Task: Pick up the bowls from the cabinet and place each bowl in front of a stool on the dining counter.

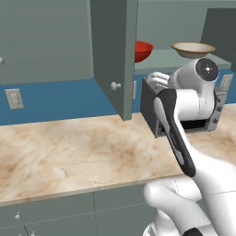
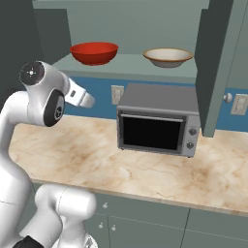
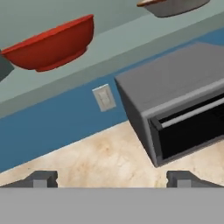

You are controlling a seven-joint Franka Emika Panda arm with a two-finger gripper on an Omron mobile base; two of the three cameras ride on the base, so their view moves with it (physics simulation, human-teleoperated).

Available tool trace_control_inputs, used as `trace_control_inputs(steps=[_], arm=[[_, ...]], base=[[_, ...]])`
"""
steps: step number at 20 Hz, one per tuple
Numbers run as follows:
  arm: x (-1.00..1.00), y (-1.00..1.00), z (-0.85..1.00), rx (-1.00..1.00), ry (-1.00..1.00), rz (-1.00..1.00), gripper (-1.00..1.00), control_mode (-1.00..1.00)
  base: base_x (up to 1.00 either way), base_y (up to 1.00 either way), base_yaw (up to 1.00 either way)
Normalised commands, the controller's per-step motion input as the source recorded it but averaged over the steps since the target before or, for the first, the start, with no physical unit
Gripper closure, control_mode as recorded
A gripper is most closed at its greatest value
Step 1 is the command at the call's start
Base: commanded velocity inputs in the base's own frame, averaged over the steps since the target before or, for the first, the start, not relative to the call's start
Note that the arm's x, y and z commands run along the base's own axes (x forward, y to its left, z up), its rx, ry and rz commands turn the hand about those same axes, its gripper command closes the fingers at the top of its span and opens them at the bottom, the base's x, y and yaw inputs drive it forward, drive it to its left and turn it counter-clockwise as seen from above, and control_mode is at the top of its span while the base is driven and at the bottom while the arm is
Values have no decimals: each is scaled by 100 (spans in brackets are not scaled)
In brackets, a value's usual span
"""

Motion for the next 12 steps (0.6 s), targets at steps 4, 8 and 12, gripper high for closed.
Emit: trace_control_inputs(steps=[4,8,12], arm=[[-5,0,42,23,-20,-7,-100,-100],[0,0,33,21,-2,0,-100,-100],[0,0,22,15,1,3,-100,-100]], base=[[0,0,0],[0,0,0],[0,0,0]])
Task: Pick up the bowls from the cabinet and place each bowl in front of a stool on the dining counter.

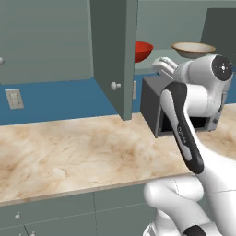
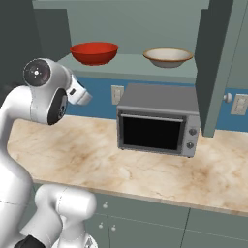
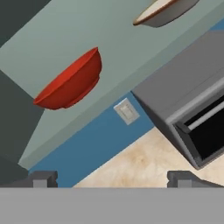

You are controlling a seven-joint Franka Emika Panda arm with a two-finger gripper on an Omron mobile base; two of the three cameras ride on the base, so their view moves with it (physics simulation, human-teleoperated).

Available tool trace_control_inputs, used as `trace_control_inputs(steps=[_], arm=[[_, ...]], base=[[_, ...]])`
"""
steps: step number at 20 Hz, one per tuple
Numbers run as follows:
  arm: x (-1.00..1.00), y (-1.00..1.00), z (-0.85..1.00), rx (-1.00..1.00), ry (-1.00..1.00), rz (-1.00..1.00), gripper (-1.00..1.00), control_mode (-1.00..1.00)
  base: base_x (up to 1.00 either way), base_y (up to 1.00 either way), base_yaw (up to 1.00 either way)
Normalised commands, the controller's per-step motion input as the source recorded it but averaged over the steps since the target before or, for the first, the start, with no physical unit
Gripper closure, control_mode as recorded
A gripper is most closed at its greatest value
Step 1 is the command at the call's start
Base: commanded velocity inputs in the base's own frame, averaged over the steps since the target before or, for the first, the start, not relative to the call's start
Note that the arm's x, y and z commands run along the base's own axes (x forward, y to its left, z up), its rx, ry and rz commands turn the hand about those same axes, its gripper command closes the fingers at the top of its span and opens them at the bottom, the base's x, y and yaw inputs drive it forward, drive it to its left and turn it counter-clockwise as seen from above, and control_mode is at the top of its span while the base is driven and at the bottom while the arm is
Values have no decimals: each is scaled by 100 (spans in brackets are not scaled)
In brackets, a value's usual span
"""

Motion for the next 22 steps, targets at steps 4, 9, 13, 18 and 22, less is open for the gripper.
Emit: trace_control_inputs(steps=[4,9,13,18,22], arm=[[0,0,17,5,1,2,-100,-100],[0,-5,19,5,0,0,-100,-100],[0,0,11,9,0,0,-100,-100],[16,0,8,10,3,0,-100,-100],[36,0,13,5,17,0,-100,-100]], base=[[0,0,0],[0,0,0],[0,0,0],[0,0,0],[0,0,0]])
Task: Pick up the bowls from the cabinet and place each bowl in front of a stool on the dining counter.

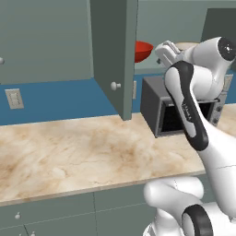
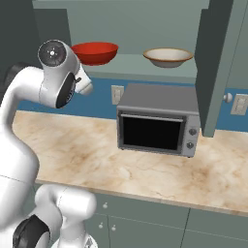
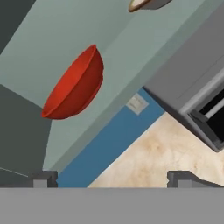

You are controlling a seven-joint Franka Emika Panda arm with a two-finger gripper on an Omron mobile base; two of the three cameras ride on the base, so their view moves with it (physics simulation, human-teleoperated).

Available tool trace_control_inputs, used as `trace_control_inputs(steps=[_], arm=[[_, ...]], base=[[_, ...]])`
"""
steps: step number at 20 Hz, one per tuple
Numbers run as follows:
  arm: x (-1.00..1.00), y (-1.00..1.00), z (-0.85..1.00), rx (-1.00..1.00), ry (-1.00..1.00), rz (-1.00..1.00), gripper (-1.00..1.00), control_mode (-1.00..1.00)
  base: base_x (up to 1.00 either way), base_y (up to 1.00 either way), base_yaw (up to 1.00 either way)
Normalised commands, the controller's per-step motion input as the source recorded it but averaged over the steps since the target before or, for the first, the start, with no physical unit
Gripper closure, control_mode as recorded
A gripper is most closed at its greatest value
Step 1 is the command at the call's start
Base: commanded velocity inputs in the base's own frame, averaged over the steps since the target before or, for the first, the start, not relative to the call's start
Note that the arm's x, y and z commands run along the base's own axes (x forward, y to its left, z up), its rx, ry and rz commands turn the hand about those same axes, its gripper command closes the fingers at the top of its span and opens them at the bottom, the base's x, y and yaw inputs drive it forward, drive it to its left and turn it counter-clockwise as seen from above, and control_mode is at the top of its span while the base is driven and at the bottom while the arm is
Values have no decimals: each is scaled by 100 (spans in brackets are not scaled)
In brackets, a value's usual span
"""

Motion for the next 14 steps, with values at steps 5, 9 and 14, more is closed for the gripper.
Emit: trace_control_inputs(steps=[5,9,14], arm=[[54,0,8,0,21,0,-100,-100],[48,0,0,0,5,0,-100,-100],[42,0,0,0,0,0,-100,-100]], base=[[0,0,0],[0,0,0],[0,0,0]])
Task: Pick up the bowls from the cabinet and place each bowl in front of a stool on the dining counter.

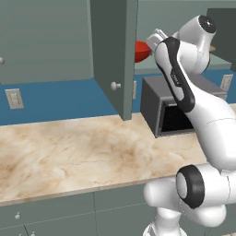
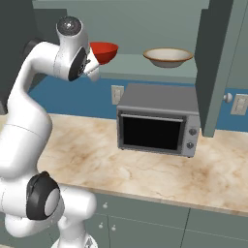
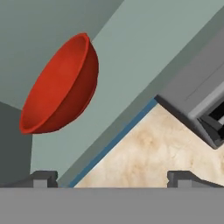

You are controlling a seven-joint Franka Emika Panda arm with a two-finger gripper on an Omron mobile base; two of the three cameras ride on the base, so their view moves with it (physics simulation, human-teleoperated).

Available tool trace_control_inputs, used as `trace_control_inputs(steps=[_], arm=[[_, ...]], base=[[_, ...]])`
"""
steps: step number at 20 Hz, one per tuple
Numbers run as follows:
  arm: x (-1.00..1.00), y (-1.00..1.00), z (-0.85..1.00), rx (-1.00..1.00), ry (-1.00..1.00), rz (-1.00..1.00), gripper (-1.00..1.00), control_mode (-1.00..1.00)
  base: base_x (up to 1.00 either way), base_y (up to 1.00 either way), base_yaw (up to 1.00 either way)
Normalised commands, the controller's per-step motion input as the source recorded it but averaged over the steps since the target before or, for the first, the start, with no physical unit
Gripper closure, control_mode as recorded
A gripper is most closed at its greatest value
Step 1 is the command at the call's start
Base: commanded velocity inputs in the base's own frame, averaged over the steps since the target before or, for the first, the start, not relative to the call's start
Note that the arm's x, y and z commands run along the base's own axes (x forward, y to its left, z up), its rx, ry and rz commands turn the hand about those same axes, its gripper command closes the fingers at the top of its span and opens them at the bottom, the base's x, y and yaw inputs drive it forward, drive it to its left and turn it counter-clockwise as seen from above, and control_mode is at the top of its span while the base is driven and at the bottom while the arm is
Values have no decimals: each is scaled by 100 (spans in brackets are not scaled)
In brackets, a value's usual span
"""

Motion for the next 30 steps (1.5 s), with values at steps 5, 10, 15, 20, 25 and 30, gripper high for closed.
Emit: trace_control_inputs(steps=[5,10,15,20,25,30], arm=[[45,0,-1,0,0,0,-100,-100],[42,0,-7,0,0,0,-100,-100],[42,0,-10,0,0,0,-100,-100],[40,0,-8,1,0,0,-100,-100],[40,0,0,2,0,0,-100,-100],[38,0,0,2,0,0,-100,-100]], base=[[0,0,0],[0,0,0],[0,0,0],[0,0,0],[0,0,0],[0,0,0]])
